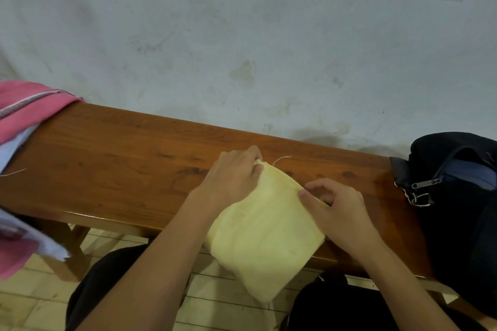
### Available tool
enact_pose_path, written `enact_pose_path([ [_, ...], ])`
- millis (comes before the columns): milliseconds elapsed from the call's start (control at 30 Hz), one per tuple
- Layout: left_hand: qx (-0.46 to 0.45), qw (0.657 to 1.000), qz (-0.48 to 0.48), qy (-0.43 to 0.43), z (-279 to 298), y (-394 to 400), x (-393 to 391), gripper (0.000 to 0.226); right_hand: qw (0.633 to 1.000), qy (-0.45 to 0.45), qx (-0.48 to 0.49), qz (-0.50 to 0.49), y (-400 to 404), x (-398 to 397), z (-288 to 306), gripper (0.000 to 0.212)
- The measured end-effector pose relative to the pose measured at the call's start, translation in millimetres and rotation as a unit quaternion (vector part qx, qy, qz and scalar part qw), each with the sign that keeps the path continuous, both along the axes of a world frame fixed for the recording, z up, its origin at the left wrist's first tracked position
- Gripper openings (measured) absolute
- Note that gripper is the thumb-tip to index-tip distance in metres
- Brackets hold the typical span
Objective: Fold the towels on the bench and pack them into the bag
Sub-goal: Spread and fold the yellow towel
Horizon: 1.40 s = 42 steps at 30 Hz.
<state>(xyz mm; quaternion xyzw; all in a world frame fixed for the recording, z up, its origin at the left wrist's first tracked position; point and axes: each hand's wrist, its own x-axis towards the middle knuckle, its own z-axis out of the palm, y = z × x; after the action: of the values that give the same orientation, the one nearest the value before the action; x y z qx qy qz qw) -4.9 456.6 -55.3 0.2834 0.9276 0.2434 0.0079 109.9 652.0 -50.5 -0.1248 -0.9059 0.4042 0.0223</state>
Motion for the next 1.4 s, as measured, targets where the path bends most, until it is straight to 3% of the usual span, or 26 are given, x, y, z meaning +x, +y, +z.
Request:
enact_pose_path([
  [67, 0.006, 1.0, 0.003, 0.008, 0, 1, 1, 0.014, 1.0, -0.001, 0.005, 0.006, -1, 1, 4, 0.005],
  [133, 0.014, 1.0, 0.009, 0.017, -1, 2, 1, 0.016, 1.0, -0.009, 0.022, 0.006, -2, 2, 7, 0.013],
  [367, 0.004, 0.995, 0.092, 0.033, -3, 6, 0, 0.015, 0.982, -0.005, 0.189, 0.006, -12, -4, 1, 0.033],
  [533, 0.054, 0.985, 0.16, -0.029, -3, 5, -1, 0.019, 0.969, -0.032, 0.244, -0.024, -18, -13, 1, 0.03],
  [733, 0.149, 0.98, 0.128, -0.038, 1, 4, -2, 0.014, 0.971, 0.014, 0.238, -0.017, -16, -16, 5, 0.026],
  [867, 0.165, 0.98, 0.111, -0.03, -1, 6, 0, 0.012, 0.98, 0.085, 0.174, -0.043, -15, -13, 3, 0.022],
  [967, 0.145, 0.983, 0.109, -0.017, -5, 8, 0, 0.014, 0.983, 0.077, 0.153, -0.072, -11, -12, 0, 0.02],
  [1267, 0.111, 0.989, 0.102, 0.003, -3, 11, 6, 0.021, 0.974, 0.126, 0.168, -0.086, -10, -5, 1, 0.006],
  [1400, 0.106, 0.988, 0.112, -0.005, -4, 12, 6, 0.019, 0.953, 0.131, 0.269, -0.041, -14, -4, 4, 0.011],
])
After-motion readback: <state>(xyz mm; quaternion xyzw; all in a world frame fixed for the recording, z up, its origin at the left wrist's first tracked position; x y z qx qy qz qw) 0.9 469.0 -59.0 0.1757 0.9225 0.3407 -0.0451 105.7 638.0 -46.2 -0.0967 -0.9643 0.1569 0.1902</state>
